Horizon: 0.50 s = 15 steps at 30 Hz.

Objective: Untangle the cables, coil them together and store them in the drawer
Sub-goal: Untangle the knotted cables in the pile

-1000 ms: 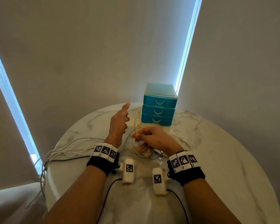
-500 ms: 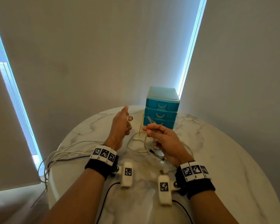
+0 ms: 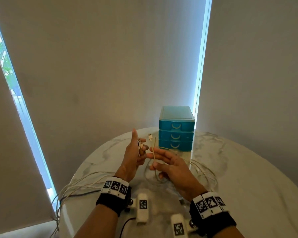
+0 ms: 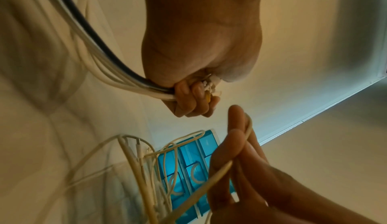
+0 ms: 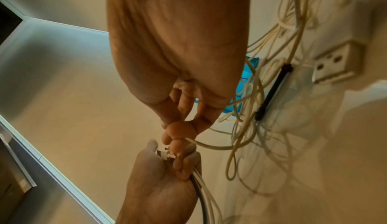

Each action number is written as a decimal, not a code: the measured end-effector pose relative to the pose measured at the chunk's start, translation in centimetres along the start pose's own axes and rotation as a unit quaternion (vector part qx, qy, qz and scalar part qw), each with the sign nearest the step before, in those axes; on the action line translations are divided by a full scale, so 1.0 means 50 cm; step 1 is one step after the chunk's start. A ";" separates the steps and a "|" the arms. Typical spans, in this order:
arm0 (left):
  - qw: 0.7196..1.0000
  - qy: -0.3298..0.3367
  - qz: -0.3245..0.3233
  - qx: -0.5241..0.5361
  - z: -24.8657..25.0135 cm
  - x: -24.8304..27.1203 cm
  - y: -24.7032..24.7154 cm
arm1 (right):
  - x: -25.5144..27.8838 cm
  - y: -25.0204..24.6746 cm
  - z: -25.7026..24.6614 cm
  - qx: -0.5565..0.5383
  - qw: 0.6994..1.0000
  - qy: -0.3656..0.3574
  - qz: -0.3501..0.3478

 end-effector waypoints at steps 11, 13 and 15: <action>0.980 0.116 0.051 -0.154 0.020 0.006 -0.005 | 0.007 0.024 0.012 0.048 0.997 0.062 -0.023; 0.983 0.122 0.075 -0.110 0.027 -0.004 -0.019 | 0.009 0.023 0.016 0.067 0.994 0.081 -0.026; 0.989 0.111 0.095 -0.026 0.026 -0.016 -0.038 | 0.011 0.021 0.019 0.090 0.991 0.092 -0.033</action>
Point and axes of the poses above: each hand's wrist, its own x-axis away from the middle knuckle, its own y-axis out of the palm, z = x × y, the point moved 5 cm from there along -x, towards the middle knuckle, and after that the axes turned 3 degrees about z, right-handed, at the moved point
